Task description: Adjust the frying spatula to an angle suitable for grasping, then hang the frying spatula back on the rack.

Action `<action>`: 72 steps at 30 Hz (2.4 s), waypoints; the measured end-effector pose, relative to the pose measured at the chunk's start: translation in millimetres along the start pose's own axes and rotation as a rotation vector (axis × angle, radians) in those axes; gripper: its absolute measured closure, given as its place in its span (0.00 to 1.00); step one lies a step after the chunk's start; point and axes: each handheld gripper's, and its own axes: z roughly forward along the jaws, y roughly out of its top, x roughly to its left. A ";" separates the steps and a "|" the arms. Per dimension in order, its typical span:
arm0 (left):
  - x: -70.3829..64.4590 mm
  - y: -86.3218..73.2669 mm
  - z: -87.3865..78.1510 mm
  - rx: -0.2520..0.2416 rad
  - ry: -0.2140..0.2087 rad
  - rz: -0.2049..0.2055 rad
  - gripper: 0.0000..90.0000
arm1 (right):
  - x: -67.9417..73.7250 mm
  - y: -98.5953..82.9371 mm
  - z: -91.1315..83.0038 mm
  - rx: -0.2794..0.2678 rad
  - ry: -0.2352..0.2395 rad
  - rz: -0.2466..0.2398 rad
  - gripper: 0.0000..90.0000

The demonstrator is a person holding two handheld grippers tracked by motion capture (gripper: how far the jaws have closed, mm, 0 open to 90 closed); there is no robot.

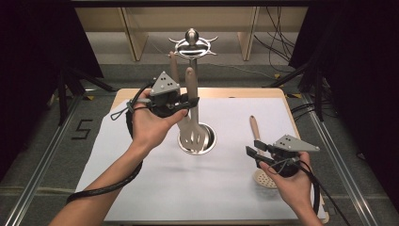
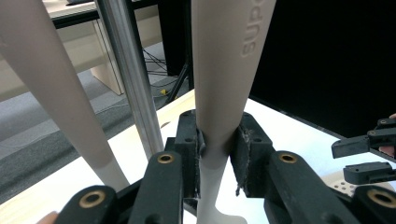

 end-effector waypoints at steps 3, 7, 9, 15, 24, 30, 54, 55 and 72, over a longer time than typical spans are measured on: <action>1.2 1.1 0.8 0.001 0.001 0.006 0.81 | -1.0 -0.2 0.3 -0.008 -0.004 -0.014 0.66; 2.5 2.7 1.0 -0.001 0.001 0.014 0.81 | -1.3 0.2 0.4 -0.009 -0.005 -0.016 0.66; 1.2 3.6 1.2 0.000 0.002 -0.002 0.81 | -1.1 0.2 0.7 -0.007 -0.003 -0.013 0.66; 0.8 6.6 2.8 0.004 0.002 -0.003 0.81 | -2.1 1.1 0.2 -0.009 -0.017 -0.049 0.66; 2.7 9.3 4.2 0.009 0.014 -0.020 0.81 | -3.2 2.0 -0.7 -0.003 -0.012 -0.056 0.66; 3.8 10.9 5.2 0.011 0.010 -0.015 0.81 | -3.0 2.3 -0.8 0.000 -0.008 -0.043 0.66; 9.4 12.9 19.8 0.037 0.035 -0.120 0.81 | -6.9 5.9 -2.6 -0.013 -0.022 -0.056 0.66; 9.5 12.4 20.2 0.035 0.038 -0.118 0.81 | -7.1 5.8 -2.2 -0.016 -0.020 -0.056 0.66; 6.9 -5.7 -29.9 -0.125 0.053 -0.050 0.73 | -7.4 4.9 -5.4 -0.012 -0.015 -0.023 0.64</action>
